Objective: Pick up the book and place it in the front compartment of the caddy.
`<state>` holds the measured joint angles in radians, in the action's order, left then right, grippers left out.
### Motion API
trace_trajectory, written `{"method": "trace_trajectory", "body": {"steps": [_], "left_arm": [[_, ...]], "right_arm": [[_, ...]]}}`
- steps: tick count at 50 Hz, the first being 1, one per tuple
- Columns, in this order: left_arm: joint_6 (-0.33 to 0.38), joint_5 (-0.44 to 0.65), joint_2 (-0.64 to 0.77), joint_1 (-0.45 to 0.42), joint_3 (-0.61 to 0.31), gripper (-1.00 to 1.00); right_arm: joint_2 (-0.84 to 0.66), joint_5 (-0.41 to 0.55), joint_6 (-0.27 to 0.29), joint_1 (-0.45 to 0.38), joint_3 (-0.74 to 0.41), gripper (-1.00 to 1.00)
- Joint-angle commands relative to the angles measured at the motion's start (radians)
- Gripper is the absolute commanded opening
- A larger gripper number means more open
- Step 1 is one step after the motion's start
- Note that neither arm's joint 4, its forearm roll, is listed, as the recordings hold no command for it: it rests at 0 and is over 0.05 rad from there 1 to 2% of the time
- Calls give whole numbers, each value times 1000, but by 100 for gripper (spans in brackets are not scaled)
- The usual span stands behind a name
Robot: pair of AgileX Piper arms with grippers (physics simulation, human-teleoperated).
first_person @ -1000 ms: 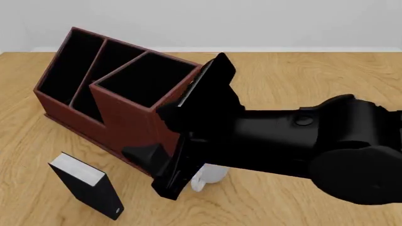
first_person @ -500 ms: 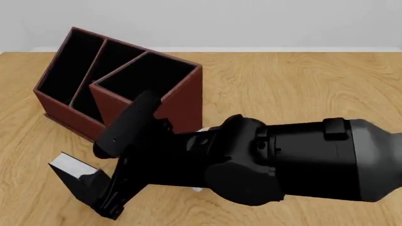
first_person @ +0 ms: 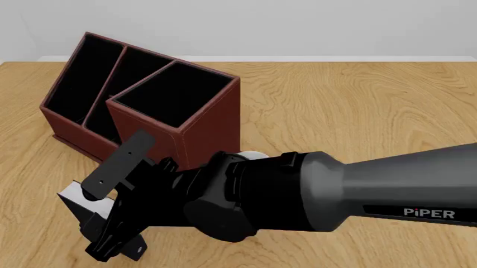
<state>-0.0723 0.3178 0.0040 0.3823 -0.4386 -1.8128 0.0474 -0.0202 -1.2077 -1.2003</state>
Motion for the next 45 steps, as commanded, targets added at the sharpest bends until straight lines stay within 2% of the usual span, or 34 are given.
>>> {"method": "trace_trajectory", "body": {"steps": [1,45], "left_arm": [[1,-2,-1,-5,8,100],[-1,-10,-1,-18,26,100]], "right_arm": [[-60,-5,2,9,-31,100],[-261,-68,-11,22,-79,100]]}}
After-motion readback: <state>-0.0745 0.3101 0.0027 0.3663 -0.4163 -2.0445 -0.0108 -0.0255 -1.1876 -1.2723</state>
